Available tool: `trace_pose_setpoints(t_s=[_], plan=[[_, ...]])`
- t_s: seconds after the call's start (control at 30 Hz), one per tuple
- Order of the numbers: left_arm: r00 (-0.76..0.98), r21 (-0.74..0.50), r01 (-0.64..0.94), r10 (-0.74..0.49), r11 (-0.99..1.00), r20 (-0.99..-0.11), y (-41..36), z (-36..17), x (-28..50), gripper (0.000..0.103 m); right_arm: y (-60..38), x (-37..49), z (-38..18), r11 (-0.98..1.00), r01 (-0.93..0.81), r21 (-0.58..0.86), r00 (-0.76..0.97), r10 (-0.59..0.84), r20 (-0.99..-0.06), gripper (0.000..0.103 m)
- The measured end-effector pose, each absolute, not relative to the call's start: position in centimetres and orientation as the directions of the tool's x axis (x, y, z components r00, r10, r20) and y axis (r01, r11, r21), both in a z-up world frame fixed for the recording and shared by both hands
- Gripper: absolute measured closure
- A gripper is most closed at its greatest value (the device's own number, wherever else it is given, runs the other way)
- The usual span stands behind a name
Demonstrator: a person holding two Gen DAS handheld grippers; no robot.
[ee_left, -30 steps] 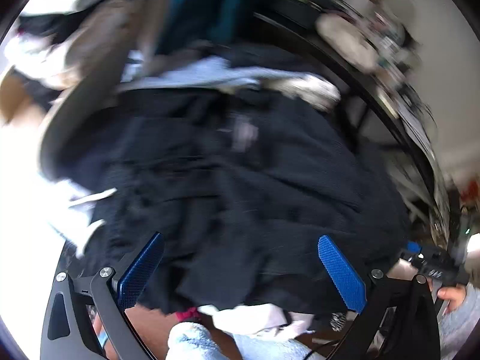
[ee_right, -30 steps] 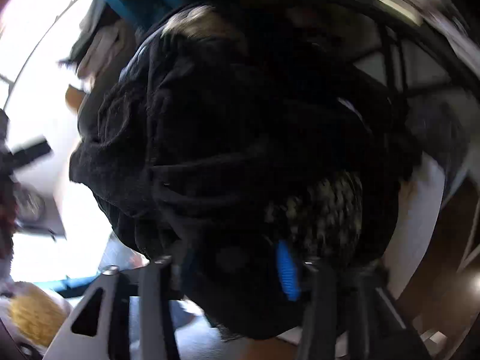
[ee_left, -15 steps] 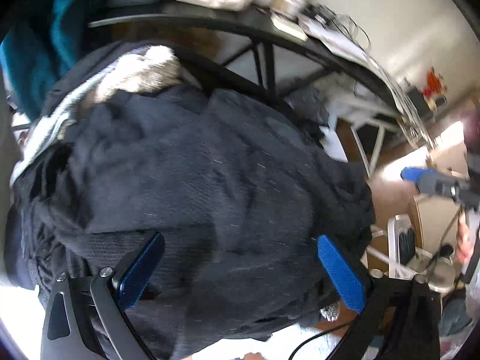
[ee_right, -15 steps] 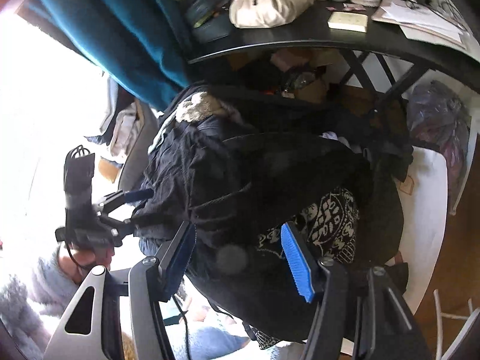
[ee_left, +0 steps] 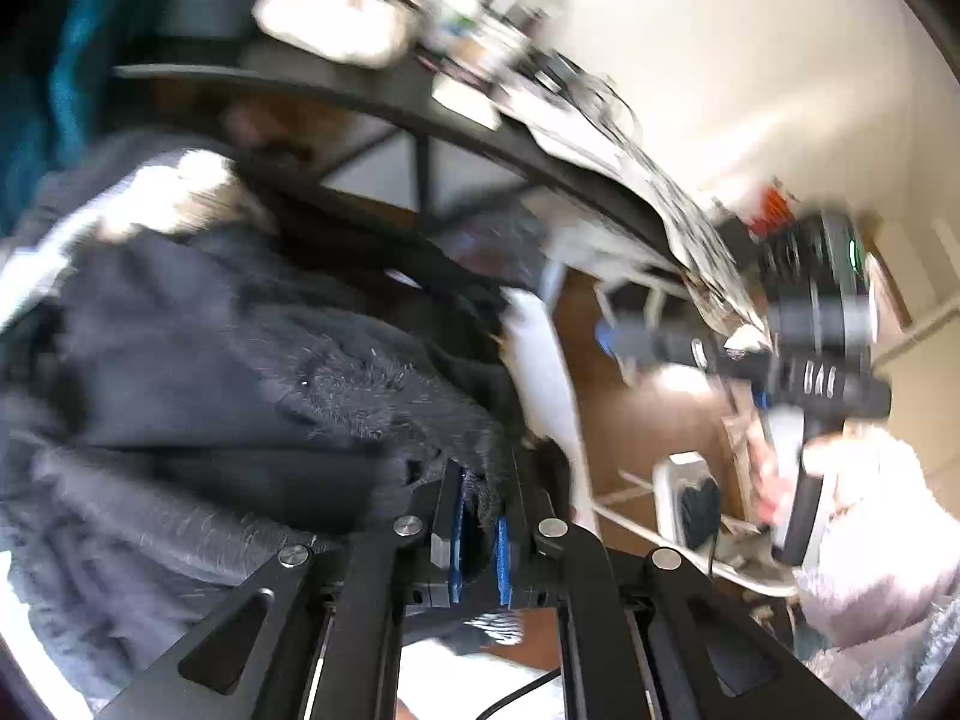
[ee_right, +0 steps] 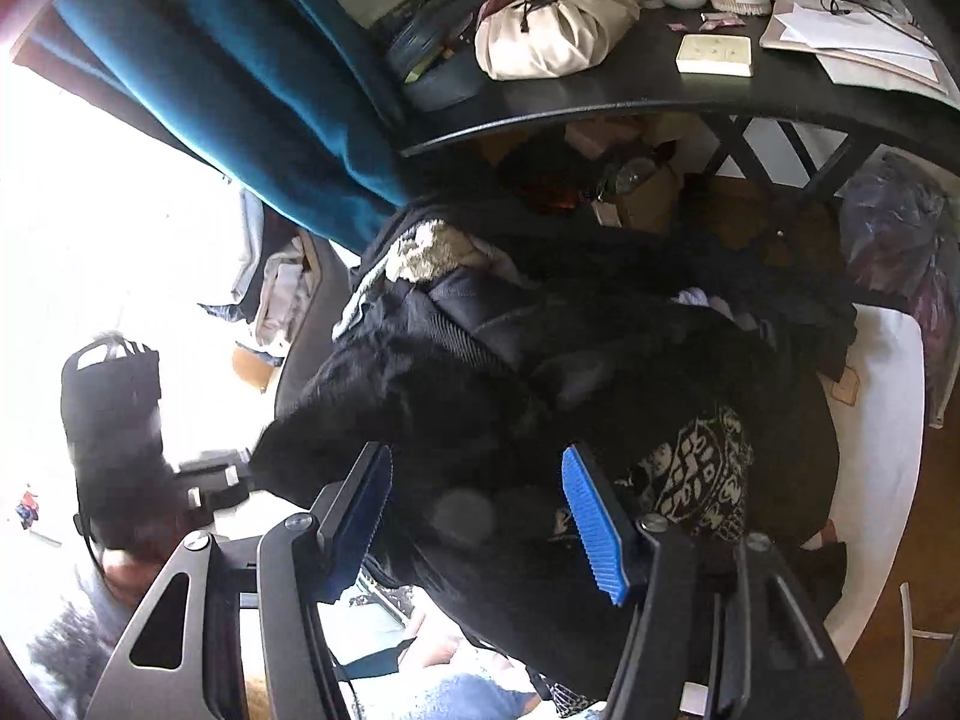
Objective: Fold clothes
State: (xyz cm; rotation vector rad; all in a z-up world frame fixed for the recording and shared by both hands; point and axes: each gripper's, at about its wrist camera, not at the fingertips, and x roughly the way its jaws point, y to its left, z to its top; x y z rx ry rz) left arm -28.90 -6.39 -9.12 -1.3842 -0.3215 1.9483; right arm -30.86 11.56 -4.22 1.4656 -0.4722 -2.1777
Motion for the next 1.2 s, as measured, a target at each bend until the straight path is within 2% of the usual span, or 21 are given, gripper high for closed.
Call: trace_pose_setpoints(t_s=[0.1,0.17,0.23,0.37,0.53,0.8,0.9,1.0,1.03,1.07,1.2], plan=[[-0.15,-0.563,-0.447,0.679,-0.695,-0.718,-1.7,-10.7,-29.0,0.092,12.7,-31.2,-4.2,-0.855,0.168,0.49,-0.336,-0.517,-0.787,0.04],[-0.118,-0.578,-0.469,0.696,-0.668,-0.709,0.7,-11.5,-29.0,0.066,13.9,-31.3,-4.4,-0.876,0.133,0.464,-0.342,-0.48,-0.808,0.04],[-0.079,-0.602,-0.488,0.719,-0.632,-0.691,1.9,-11.9,-28.4,0.053,14.9,-31.1,-4.6,-0.883,0.106,0.457,-0.345,-0.464,-0.816,0.04],[-0.053,-0.641,-0.497,0.758,-0.584,-0.65,-0.3,-11.0,-26.6,0.043,15.4,-30.7,-4.4,-0.887,0.1,0.45,-0.345,-0.456,-0.821,0.04],[-0.071,-0.718,-0.38,0.792,-0.583,-0.606,-7.2,-10.5,-26.1,0.043,11.5,-30.7,-4.4,-0.873,0.201,0.445,-0.319,-0.488,-0.812,0.04],[-0.211,-0.665,-0.245,0.709,-0.705,-0.673,-15.1,-10.5,-25.3,0.043,2.1,-31.7,-5.3,-0.813,0.381,0.441,-0.219,-0.543,-0.811,0.04],[-0.261,-0.638,-0.186,0.664,-0.747,-0.701,-17.8,-10.8,-25.0,0.043,-1.3,-31.7,-6.1,-0.816,0.455,0.356,-0.176,-0.475,-0.862,0.04],[-0.286,-0.605,-0.166,0.625,-0.778,-0.726,-18.5,-11.1,-25.5,0.043,-3.2,-31.1,-7.3,-0.827,0.532,0.181,-0.182,-0.32,-0.93,0.042],[-0.288,-0.597,-0.17,0.619,-0.784,-0.731,-18.4,-11.1,-25.7,0.043,-3.3,-30.8,-7.4,-0.825,0.551,0.122,-0.203,-0.274,-0.94,0.063],[-0.291,-0.588,-0.173,0.612,-0.79,-0.736,-18.2,-11.0,-26.0,0.043,-2.3,-30.6,-7.0,-0.841,0.531,0.106,-0.231,-0.264,-0.936,0.098],[-0.302,-0.553,-0.187,0.584,-0.812,-0.754,-17.7,-11.0,-26.9,0.043,3.6,-30.2,-5.2,-0.918,0.377,0.122,-0.336,-0.258,-0.906,0.099]])
